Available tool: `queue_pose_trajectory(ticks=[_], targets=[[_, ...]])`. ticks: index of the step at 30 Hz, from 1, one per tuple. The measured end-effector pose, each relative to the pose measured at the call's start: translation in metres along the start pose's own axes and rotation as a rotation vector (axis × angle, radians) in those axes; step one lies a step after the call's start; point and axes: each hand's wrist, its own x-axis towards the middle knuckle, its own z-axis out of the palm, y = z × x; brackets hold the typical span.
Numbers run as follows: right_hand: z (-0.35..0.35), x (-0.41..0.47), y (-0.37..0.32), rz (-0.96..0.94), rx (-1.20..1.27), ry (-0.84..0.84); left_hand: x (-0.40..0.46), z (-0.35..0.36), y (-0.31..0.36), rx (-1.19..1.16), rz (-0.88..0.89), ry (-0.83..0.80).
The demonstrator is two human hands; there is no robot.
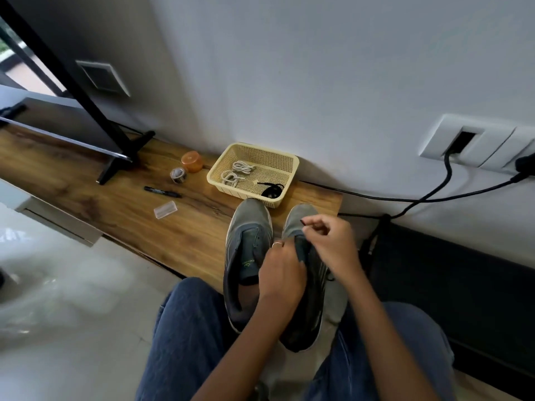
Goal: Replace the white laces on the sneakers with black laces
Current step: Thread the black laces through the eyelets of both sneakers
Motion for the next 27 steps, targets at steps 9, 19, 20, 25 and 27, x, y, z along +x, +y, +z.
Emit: queue_pose_trajectory(ticks=[9,19,20,25,27], targets=[[0.020,0.008,0.048,0.045,-0.158,-0.071,0.030,0.011,-0.012,0.085,-0.122,-0.014],[0.032,0.009,0.059,0.015,-0.252,-0.005,0.030,0.009,-0.015,-0.042,-0.148,0.009],[0.035,0.010,0.060,0.014,-0.261,-0.006,0.030,0.009,-0.015,-0.048,-0.147,0.009],[0.040,0.013,0.065,0.017,-0.275,-0.003,0.029,0.009,-0.018,-0.056,-0.133,0.015],[0.041,0.012,0.066,0.016,-0.267,-0.001,0.029,0.008,-0.018,-0.069,-0.121,0.021]])
